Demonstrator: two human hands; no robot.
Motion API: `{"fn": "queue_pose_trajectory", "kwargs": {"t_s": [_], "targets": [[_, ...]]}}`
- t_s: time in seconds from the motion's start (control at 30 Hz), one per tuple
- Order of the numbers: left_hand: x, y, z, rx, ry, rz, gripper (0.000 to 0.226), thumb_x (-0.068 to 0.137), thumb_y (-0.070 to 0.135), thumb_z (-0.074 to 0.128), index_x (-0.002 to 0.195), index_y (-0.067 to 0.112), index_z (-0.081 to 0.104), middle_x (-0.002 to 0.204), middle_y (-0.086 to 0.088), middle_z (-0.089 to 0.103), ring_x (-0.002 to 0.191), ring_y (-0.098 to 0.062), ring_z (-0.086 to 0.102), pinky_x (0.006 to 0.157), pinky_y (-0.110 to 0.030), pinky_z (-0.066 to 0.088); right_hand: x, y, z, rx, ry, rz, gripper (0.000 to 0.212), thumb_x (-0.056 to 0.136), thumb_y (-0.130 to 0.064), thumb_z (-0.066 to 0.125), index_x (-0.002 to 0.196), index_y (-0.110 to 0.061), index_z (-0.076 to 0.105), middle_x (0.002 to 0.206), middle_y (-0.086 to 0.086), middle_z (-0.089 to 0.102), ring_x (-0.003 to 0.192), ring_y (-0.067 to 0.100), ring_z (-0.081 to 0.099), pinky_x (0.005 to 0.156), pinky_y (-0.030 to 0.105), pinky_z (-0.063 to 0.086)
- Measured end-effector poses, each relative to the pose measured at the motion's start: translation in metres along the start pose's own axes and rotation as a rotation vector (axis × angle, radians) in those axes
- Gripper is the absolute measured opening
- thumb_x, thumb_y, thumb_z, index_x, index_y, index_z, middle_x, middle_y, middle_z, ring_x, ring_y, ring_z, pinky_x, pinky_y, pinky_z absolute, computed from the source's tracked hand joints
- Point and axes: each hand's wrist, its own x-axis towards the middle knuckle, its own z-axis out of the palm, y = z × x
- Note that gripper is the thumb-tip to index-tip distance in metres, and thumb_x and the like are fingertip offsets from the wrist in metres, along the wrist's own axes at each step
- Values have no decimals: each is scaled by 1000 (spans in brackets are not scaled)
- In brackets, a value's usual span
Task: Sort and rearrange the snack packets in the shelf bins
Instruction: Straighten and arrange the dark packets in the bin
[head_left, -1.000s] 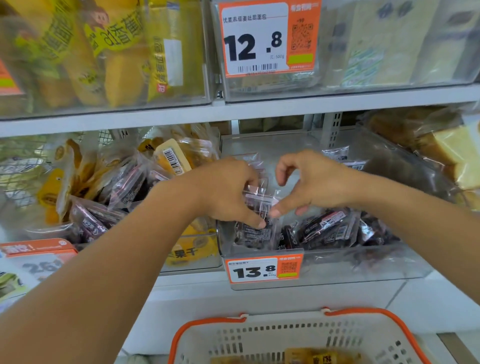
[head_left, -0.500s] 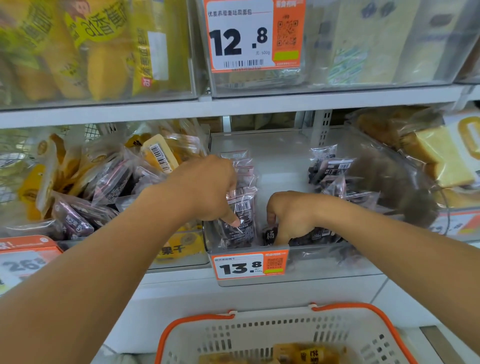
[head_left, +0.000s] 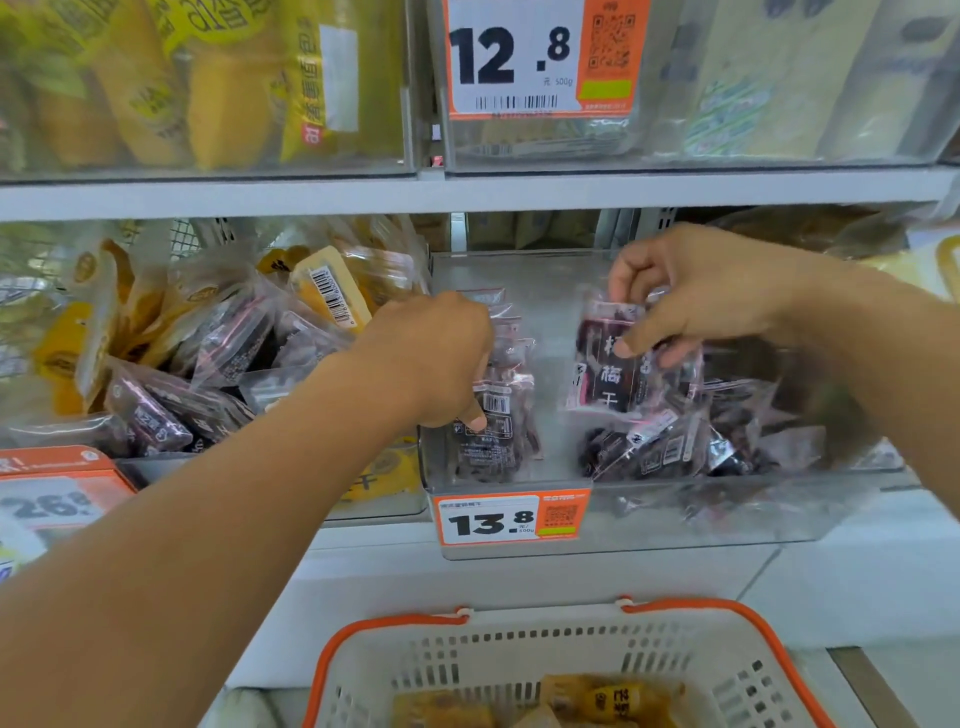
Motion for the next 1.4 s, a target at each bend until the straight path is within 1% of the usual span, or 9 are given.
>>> {"fn": "queue_pose_trajectory", "kwargs": {"t_s": [0.17,0.27,0.47,0.63,0.73,0.97,1.03,1.2,1.4], "targets": [[3,-11,0,-196,-22,34,26,81,39,78,63,26,64,79,4,68,78,-21,64,74,-36,55,-24,-7,0,161,-303,-163,24,72,10,78,78,-2,59,72,9,66,68,23,70,61,25,59],[4,-16,-2,-263,-60,61,37,86,36,75,54,24,62,66,4,65,69,-18,61,74,-37,55,-23,-10,24,208,-340,-206,22,74,5,80,75,-2,59,71,13,65,68,23,70,64,27,60],[5,-19,-8,-461,-111,42,37,99,32,52,76,12,72,74,-5,69,76,-23,64,79,-41,54,-27,-26,72,238,-277,-253,11,86,1,74,96,-1,74,97,20,72,74,12,69,71,23,59],[-4,-9,-15,-448,-228,77,20,86,44,67,89,25,74,88,9,69,89,-11,63,89,-36,53,-23,-26,35,-67,-201,-42,33,86,-33,77,92,-1,71,84,19,73,74,24,76,69,41,64],[-13,-6,-18,-369,-251,119,41,70,62,77,97,32,69,93,16,64,88,-5,59,82,-32,53,-20,-14,45,-29,-323,152,51,89,-45,67,108,2,64,99,24,71,85,32,76,78,42,63],[-15,-7,-16,-404,-257,123,87,38,80,80,110,44,48,106,21,56,97,-4,56,81,-30,50,-7,-9,74,475,-269,136,36,98,-22,63,116,9,65,109,26,71,94,28,73,78,29,62],[-13,-8,-11,-367,-169,157,80,47,67,88,110,42,44,107,17,56,98,-9,57,83,-35,51,-5,-10,58,322,-250,97,36,96,-30,66,111,3,67,104,21,73,93,26,74,80,32,62],[-6,-16,-3,-308,-22,284,27,69,43,84,82,32,63,99,10,58,88,-8,56,82,-39,51,-5,9,13,-733,-165,25,52,87,-60,65,93,-8,72,89,5,70,83,24,64,80,36,53],[-6,-3,-6,-88,-183,264,36,70,67,74,95,41,74,146,21,37,133,-9,38,110,-42,29,5,22,30,-804,-238,102,86,70,-59,82,128,0,60,130,16,63,115,34,61,97,45,53]]}}
